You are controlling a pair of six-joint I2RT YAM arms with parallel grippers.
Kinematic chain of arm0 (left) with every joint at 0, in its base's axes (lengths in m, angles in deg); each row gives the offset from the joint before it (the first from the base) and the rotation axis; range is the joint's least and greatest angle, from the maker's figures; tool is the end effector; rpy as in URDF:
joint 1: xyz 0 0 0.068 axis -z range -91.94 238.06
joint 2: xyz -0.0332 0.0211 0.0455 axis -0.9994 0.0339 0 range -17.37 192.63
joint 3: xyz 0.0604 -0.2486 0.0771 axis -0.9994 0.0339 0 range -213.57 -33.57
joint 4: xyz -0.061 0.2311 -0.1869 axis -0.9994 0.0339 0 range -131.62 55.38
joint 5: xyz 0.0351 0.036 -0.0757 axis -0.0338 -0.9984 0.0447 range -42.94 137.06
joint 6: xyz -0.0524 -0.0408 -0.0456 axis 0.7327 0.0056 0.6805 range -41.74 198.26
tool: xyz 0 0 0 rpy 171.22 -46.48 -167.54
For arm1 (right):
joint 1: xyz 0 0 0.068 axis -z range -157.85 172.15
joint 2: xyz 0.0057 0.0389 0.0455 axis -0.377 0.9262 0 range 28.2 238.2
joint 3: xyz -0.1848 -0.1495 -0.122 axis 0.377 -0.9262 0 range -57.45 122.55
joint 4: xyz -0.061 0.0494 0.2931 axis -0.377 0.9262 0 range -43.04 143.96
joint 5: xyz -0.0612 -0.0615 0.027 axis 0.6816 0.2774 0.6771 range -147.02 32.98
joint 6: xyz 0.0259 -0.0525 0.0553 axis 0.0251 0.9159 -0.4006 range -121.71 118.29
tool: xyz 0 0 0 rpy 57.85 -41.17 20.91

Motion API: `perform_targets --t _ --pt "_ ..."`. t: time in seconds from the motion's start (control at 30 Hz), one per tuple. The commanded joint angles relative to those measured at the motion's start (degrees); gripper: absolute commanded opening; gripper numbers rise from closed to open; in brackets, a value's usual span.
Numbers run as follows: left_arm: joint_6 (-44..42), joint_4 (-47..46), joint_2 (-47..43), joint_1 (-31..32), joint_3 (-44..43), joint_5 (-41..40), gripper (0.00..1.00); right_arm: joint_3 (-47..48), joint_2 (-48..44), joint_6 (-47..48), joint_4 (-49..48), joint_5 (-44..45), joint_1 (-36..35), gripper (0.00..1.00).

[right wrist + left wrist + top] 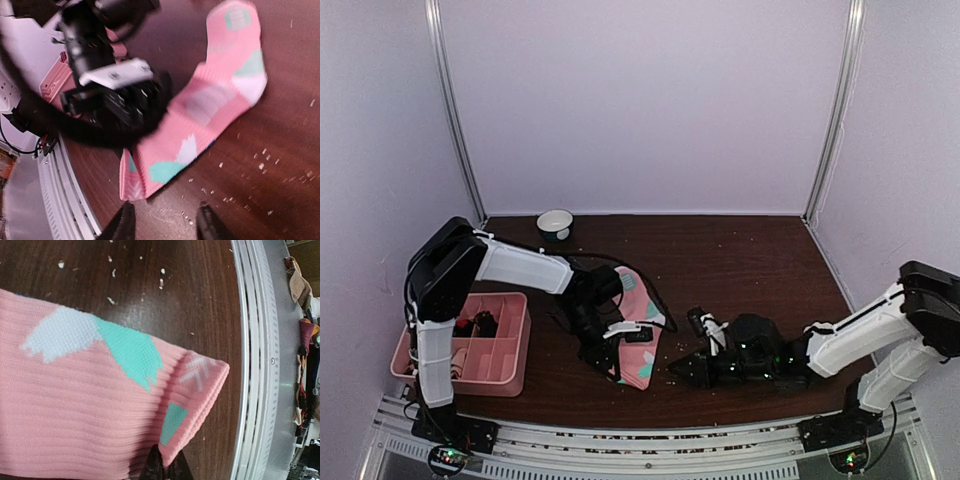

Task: Roll the socks
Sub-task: Roll the sock.

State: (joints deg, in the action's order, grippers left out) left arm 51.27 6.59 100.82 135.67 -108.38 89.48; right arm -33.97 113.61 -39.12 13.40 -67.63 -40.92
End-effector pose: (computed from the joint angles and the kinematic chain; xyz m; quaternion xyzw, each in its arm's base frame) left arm 0.2282 -0.3197 0.0606 -0.5609 -0.7446 0.3536 0.0774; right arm 0.1307 0.2854 0.0761 -0.2361 0.8233 0.4429 0.2652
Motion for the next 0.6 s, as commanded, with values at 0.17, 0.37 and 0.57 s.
perform_targets --t 0.17,0.37,0.57 --pt "-1.44 10.48 6.78 -1.62 -4.76 8.54 0.0 -6.3 -26.96 1.95 19.64 49.95 -3.19 1.0" --pt "-0.23 10.32 8.61 -2.43 -5.52 7.34 0.0 -16.84 -33.62 3.03 5.15 38.07 -1.67 1.0" --pt "2.23 9.1 9.98 -2.44 -6.05 3.71 0.0 -9.74 -14.67 14.63 -0.3 19.69 -6.92 0.85"
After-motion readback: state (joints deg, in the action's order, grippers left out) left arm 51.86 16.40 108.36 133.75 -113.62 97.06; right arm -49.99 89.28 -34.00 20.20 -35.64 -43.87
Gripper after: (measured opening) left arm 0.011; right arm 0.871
